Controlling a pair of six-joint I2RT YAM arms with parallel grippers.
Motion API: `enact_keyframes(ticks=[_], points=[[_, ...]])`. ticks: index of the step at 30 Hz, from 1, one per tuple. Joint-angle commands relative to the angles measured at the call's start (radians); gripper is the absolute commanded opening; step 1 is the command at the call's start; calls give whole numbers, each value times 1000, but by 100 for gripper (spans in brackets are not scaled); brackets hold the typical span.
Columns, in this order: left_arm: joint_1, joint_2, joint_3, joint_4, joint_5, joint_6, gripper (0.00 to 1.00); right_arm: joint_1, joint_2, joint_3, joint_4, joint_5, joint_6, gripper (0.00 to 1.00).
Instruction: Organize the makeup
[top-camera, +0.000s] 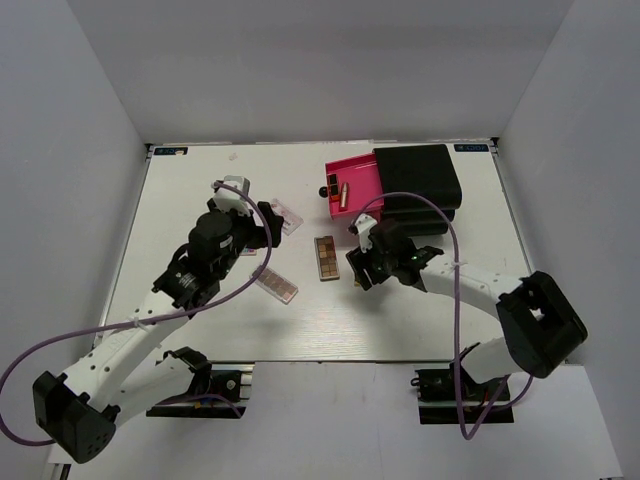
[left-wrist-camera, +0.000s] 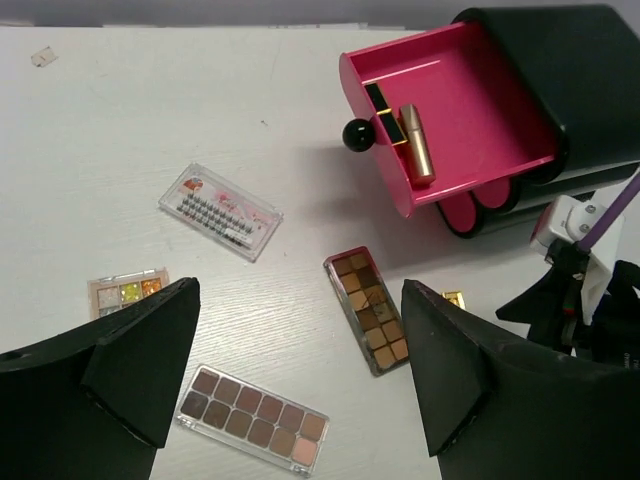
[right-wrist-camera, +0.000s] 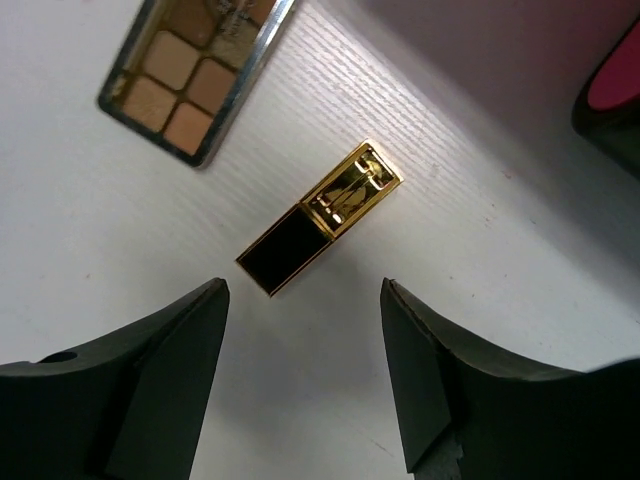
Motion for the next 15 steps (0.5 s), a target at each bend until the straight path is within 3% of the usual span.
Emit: enact_keyframes(ticks=[1,7,15], points=[[1,17,23,-22,-19,35,91,40,55,9,87,184,100,69],[1,22,31,-34,28,35,91,80,88,19,112,208,146,75],[1,10,26,-28,41,35,91,91,175,42,101,248,174,74]])
